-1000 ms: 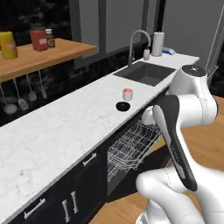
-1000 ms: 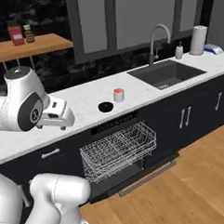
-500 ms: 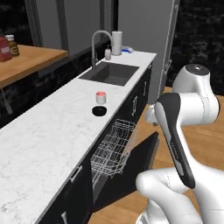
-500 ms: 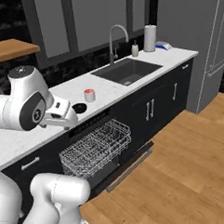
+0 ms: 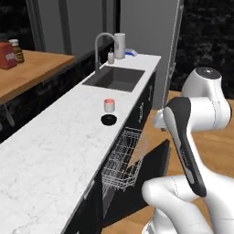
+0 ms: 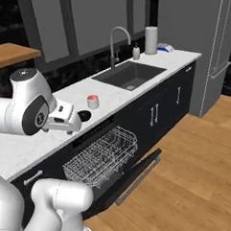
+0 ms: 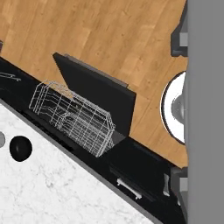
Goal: Pick up the cup and bowl from the counter, place them in the dishwasher, and close the dishwasher door.
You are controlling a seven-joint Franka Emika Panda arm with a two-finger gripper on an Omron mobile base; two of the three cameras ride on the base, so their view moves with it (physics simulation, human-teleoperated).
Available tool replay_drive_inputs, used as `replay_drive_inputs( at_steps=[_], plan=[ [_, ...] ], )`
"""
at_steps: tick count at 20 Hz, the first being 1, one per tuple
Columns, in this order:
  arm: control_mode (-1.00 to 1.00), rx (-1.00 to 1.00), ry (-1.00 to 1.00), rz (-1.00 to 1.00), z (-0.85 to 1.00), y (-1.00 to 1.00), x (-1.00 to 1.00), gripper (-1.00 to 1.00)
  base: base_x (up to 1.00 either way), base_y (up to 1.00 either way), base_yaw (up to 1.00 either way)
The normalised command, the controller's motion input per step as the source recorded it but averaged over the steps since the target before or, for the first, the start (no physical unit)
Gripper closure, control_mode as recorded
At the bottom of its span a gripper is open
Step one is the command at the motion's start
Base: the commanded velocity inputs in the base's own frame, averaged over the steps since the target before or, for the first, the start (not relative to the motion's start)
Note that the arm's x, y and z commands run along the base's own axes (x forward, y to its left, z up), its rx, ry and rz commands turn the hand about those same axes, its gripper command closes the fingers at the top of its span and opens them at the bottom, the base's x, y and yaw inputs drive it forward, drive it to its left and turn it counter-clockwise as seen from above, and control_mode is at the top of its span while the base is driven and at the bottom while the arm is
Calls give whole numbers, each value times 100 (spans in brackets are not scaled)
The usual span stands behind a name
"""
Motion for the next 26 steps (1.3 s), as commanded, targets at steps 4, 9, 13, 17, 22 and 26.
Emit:
replay_drive_inputs(
  at_steps=[4,9,13,17,22,26],
  plan=[
    [100,0,0,0,0,0,0,-100,82,60,-5],
    [100,0,0,0,0,0,0,-100,78,15,-1],
    [100,0,0,0,0,0,0,-100,28,21,-26],
    [100,0,0,0,0,0,0,-100,30,49,-46],
    [100,0,0,0,0,0,0,-100,42,53,-35],
    [100,0,0,0,0,0,0,-100,75,45,0]
  ],
)
